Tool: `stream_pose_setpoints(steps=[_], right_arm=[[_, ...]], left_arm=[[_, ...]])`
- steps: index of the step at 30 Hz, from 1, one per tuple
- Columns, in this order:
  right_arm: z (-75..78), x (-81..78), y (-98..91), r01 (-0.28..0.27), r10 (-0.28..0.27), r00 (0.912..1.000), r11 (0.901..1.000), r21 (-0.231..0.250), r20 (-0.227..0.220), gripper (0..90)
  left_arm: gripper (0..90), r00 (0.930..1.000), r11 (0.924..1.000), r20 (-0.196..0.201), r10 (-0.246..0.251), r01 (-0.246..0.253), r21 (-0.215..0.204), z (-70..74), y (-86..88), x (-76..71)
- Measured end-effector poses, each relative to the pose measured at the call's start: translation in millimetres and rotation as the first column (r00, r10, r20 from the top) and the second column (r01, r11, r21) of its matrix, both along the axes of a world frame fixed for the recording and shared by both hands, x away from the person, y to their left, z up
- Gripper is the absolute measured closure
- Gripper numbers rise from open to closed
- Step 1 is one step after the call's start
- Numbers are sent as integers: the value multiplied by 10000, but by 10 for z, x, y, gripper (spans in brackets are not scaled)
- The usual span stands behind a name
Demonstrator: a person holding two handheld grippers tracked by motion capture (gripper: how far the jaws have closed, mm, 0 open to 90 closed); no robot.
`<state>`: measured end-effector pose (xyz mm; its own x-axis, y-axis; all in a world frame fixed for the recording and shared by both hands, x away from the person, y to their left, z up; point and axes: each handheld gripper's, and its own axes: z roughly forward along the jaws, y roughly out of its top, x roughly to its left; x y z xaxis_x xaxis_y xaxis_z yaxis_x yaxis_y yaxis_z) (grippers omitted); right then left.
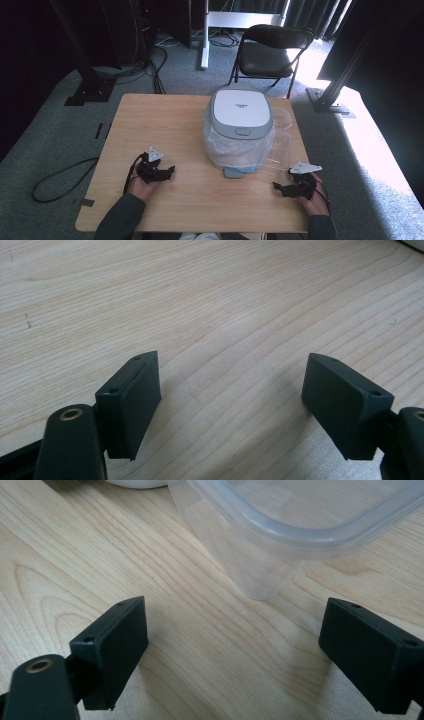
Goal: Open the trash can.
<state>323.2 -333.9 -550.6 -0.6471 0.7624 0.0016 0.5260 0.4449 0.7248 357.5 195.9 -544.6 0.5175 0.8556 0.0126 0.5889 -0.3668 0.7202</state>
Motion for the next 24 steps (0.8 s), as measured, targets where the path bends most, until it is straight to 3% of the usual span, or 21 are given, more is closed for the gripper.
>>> stream_pose_setpoints(steps=[7,10,24], right_arm=[[2,-2,18,162,-162,9999,9999,-9,-28,113],[2,-3,50,517,-517,9987,9987,5,-34,114],[1,2,49,491,-491,9988,9988,4,-11,116]], left_arm=[[238,10000,10000,-4,-2,2,1,0,0,2],[237,10000,10000,-3,-3,3,6,0,0,2],[249,10000,10000,-7,-43,43,22,5,9,1]])
